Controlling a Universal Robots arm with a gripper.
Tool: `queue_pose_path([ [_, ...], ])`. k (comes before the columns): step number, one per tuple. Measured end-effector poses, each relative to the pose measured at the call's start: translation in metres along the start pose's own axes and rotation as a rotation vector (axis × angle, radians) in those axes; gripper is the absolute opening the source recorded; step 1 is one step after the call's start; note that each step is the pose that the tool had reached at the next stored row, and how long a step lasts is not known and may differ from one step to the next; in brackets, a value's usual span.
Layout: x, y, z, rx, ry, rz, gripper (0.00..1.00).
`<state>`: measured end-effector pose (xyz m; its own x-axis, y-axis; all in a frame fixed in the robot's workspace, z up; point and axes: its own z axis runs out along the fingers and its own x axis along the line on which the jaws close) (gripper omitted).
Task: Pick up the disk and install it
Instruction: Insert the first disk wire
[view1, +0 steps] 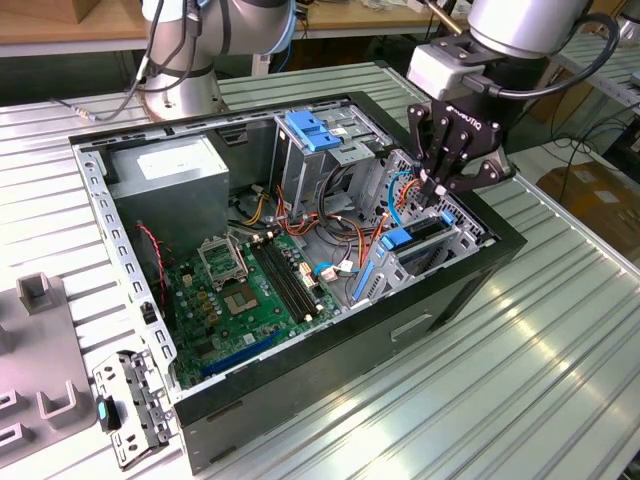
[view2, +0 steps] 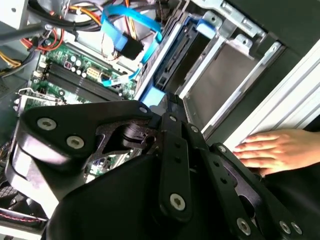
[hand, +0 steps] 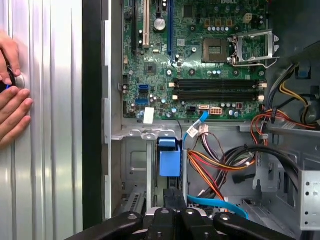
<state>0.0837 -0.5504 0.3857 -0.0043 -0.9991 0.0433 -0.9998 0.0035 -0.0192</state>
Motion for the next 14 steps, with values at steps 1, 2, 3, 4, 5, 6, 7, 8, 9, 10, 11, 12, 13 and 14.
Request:
queue_pose_path([
  [1, -0.0001, -0.0022, 0.0001, -0.0002, -0.0002, -0.002, 0.11],
  [2, -0.0002, -0.0046, 0.0001, -0.0005, -0.0003, -0.005, 0.11],
  [3, -0.0003, -0.0052, 0.0001, -0.0003, -0.0005, -0.009, 0.11],
  [4, -0.0003, -0.0054, 0.0001, 0.0003, -0.0008, -0.023, 0.11],
  [5, -0.0003, -0.0055, 0.0001, 0.0008, -0.0009, -0.037, 0.11],
  [6, -0.0003, -0.0055, -0.0001, 0.0015, -0.0012, -0.054, 0.11],
  [7, -0.0002, -0.0056, -0.0005, 0.0020, -0.0015, -0.063, 0.11],
  [8, -0.0003, -0.0056, -0.0010, 0.0023, -0.0017, -0.071, 0.11],
  [9, -0.0004, -0.0056, -0.0020, 0.0025, -0.0016, -0.075, 0.11],
  [10, -0.0006, -0.0056, -0.0040, 0.0027, -0.0017, -0.081, 0.11],
  [11, -0.0007, -0.0056, -0.0056, 0.0029, -0.0019, -0.085, 0.11],
  [12, -0.0009, -0.0057, -0.0081, 0.0032, -0.0017, -0.091, 0.11],
  [13, -0.0012, -0.0057, -0.0086, 0.0034, -0.0009, -0.096, 0.11],
  [14, -0.0016, -0.0058, -0.0086, 0.0037, -0.0007, -0.103, 0.11],
])
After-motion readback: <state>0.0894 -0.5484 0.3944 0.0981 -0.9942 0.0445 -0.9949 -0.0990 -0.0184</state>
